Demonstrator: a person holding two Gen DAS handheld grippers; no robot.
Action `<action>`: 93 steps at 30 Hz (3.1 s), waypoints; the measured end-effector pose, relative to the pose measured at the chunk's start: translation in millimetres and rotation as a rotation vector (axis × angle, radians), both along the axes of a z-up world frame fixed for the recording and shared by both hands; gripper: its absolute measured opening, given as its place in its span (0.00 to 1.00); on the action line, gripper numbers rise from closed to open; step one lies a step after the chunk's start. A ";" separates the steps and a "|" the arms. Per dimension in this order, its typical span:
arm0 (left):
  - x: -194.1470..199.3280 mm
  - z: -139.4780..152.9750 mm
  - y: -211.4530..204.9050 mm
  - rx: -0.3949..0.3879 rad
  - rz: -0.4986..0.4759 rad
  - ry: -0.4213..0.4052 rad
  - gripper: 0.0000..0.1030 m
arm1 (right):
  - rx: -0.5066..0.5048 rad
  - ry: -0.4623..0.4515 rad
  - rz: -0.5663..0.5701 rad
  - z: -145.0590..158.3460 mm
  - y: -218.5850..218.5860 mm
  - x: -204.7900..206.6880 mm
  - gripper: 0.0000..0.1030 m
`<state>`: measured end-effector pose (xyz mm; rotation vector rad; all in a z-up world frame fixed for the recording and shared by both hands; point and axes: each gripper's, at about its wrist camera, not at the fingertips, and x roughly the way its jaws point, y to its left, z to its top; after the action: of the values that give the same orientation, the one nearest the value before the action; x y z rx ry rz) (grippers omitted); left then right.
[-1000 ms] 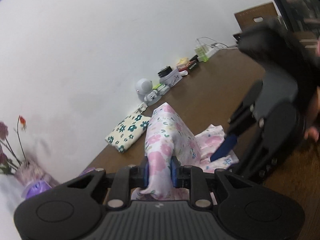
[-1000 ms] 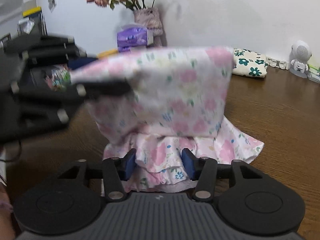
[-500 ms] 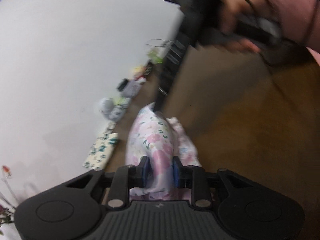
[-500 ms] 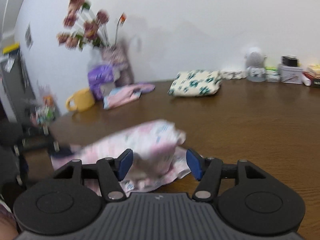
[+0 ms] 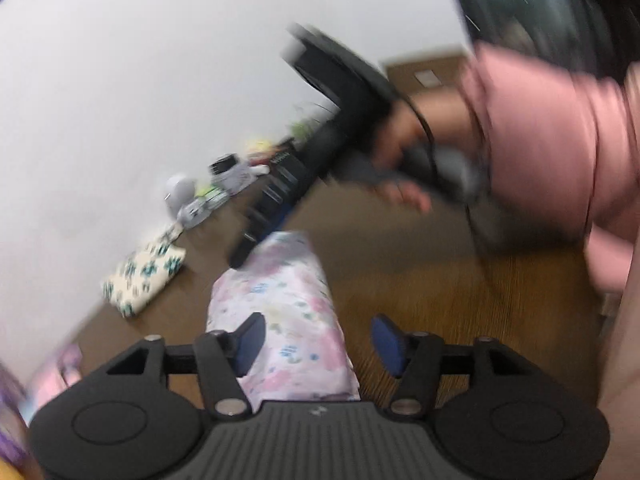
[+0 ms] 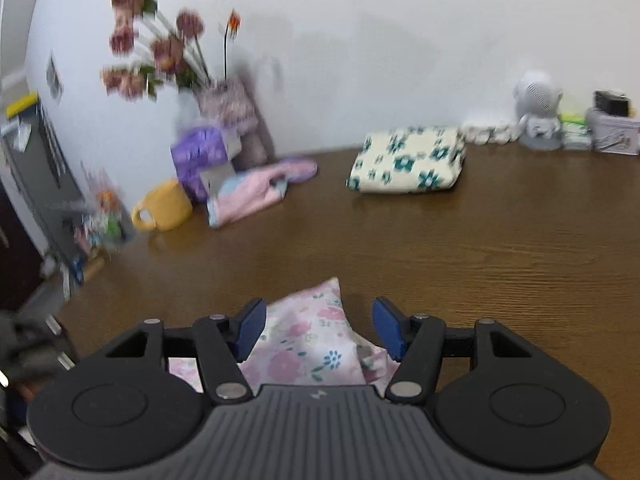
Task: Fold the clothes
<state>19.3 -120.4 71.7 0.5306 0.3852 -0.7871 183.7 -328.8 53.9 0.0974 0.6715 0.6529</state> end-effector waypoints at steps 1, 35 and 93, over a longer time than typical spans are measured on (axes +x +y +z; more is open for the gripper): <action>6.3 5.6 8.9 -0.069 0.028 0.051 0.59 | -0.038 0.006 0.002 -3.2 4.1 3.6 0.58; 81.2 -34.8 109.6 -0.577 0.488 0.761 0.64 | 0.027 0.223 -0.005 -31.2 -2.7 -17.5 0.99; 14.6 6.9 93.0 -0.318 0.225 0.274 0.51 | -0.042 -0.036 -0.039 -5.3 -12.2 -125.6 0.74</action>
<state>33.9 -27.4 78.6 0.0776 0.5503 -0.6868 58.1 -340.9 48.5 0.0595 0.6469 0.6020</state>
